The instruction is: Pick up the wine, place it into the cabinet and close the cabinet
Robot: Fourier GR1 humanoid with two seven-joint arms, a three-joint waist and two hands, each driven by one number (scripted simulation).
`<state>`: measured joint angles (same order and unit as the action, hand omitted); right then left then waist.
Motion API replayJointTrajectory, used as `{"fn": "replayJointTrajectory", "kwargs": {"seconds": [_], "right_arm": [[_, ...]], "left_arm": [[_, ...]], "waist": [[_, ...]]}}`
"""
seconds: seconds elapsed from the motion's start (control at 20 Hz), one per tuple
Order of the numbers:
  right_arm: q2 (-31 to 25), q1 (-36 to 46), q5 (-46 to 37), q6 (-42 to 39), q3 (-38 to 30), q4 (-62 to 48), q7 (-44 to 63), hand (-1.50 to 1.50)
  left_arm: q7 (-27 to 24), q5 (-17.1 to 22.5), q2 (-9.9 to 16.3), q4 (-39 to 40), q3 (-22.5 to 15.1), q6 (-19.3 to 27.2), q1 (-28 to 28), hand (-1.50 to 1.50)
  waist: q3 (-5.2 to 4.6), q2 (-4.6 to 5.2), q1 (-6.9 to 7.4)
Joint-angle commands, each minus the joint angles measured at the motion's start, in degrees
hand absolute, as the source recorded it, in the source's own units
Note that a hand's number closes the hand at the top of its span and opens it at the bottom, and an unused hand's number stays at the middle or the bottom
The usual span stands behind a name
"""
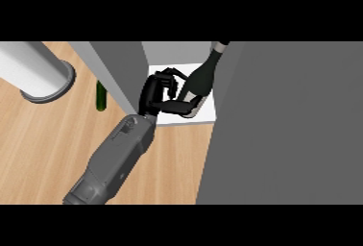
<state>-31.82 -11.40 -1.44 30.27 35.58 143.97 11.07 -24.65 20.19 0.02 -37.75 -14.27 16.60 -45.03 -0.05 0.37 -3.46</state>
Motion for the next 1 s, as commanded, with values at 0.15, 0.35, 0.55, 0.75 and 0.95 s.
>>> {"fn": "replayJointTrajectory", "kwargs": {"seconds": [0.15,0.35,0.55,0.75,0.95], "right_arm": [[-0.6,-0.8,4.4,-0.6,-1.9,11.6,5.2,-1.5],[0.3,-3.9,2.5,-1.3,1.9,8.9,1.0,-1.5],[-1.3,-4.2,5.5,-3.4,-0.7,9.4,0.7,-1.5],[-0.6,-5.5,5.7,-3.2,-1.0,9.2,-0.8,-1.5],[-0.2,-5.0,5.5,-4.5,-0.5,7.5,-2.9,-1.5]], "left_arm": [[0.2,-0.3,0.0,10.4,-2.8,2.8,-6.2,1.5],[0.2,2.7,0.0,15.6,-0.9,5.8,-9.7,1.5],[-0.7,5.2,0.0,18.2,1.6,4.1,-11.6,1.5],[0.7,6.3,0.0,21.8,3.9,3.6,-15.2,1.5],[-1.8,7.1,0.0,24.1,4.2,5.5,-16.2,1.5]], "waist": [[-0.03,0.35,-0.19],[-0.02,0.55,-2.17],[0.01,0.71,-1.74],[0.01,0.9,-2.32],[-0.01,1.33,-3.62]]}}
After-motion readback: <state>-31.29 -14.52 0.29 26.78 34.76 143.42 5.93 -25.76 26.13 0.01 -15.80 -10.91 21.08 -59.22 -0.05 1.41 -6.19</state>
